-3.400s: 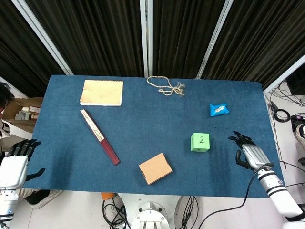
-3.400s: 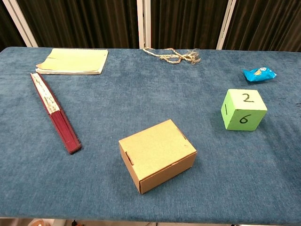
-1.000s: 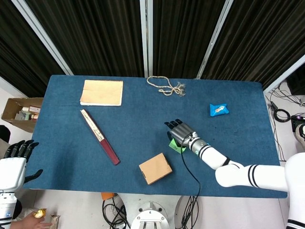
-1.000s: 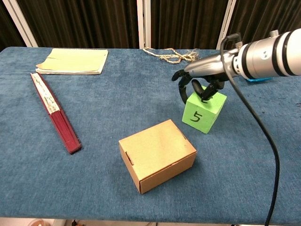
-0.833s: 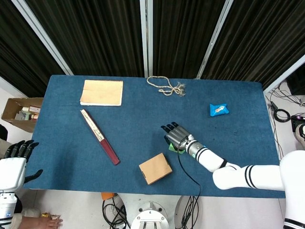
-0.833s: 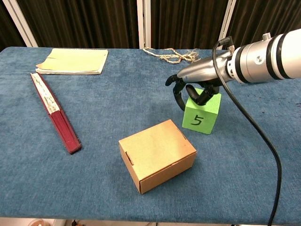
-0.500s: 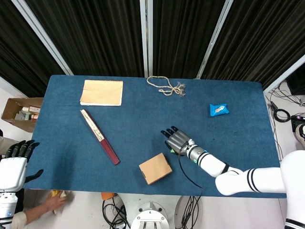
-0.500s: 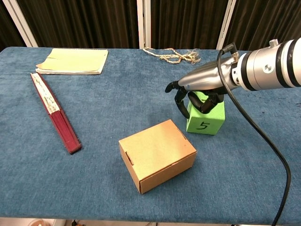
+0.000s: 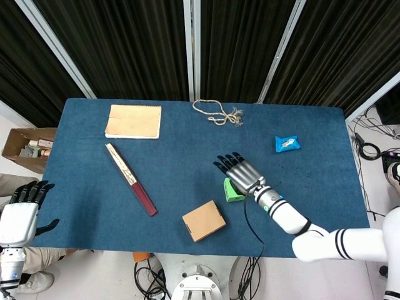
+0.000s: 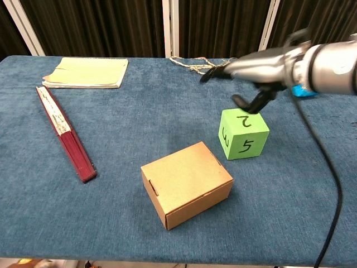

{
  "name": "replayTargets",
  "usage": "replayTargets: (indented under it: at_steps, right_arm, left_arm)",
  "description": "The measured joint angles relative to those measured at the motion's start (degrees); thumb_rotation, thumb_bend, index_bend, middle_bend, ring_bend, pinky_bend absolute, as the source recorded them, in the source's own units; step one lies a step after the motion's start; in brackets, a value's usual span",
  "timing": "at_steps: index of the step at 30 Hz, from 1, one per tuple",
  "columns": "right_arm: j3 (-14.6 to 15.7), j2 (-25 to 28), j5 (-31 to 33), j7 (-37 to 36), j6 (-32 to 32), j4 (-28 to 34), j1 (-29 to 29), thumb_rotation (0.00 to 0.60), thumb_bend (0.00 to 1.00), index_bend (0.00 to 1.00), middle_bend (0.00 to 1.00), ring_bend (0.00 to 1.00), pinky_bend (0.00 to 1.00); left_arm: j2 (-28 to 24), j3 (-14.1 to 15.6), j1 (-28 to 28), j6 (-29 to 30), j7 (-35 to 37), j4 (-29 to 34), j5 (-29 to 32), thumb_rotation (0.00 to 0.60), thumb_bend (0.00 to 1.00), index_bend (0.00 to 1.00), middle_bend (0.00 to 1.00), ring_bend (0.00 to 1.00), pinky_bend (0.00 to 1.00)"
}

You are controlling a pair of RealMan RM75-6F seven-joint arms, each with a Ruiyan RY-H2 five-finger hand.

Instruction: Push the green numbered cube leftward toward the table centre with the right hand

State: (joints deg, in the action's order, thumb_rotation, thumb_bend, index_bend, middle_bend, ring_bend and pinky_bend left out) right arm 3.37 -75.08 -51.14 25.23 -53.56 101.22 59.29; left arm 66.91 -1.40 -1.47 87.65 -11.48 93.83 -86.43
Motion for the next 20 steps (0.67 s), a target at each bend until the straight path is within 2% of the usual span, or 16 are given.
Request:
replayTargets:
  at_steps: [4, 6, 13, 16, 20]
  right_arm:
    - [1.28, 2.35, -5.31, -4.79, -10.11, 0.99, -8.06, 0.6, 0.33, 0.0, 0.0, 0.0, 0.0]
    - [2.27, 3.57, -8.49, -8.52, -15.96, 0.88, -13.59, 0.6, 0.29, 0.0, 0.0, 0.0, 0.0]
    - [5.43, 5.62, -18.48, -22.01, -32.94, -3.8, -31.17, 0.6, 0.28, 0.0, 0.0, 0.0, 0.0]
    - [6.51, 6.01, -22.06, -25.99, -37.05, -6.6, -36.72, 0.6, 0.3, 0.0, 0.0, 0.0, 0.0]
    - [7.24, 6.32, -25.9, -28.67, -39.25, -9.25, -41.03, 0.6, 0.3, 0.0, 0.0, 0.0, 0.0]
  left_arm:
    - [1.49, -1.01, -0.52, -0.02, 0.64, -1.58, 0.66, 0.6, 0.05, 0.21, 0.16, 0.13, 0.16]
    - [2.48, -1.62, -0.9, 0.02, 0.76, -2.29, 0.95, 0.6, 0.05, 0.21, 0.16, 0.13, 0.16]
    - [4.81, -2.59, -2.47, -0.72, 0.76, -3.36, 1.08, 0.6, 0.05, 0.21, 0.16, 0.13, 0.16]
    - [5.11, -2.59, -2.84, -1.06, 0.65, -3.34, 1.04, 0.6, 0.05, 0.21, 0.16, 0.13, 0.16]
    - [5.12, -2.55, -2.83, -0.89, 0.23, -3.09, 1.12, 0.6, 0.05, 0.21, 0.16, 0.13, 0.16]
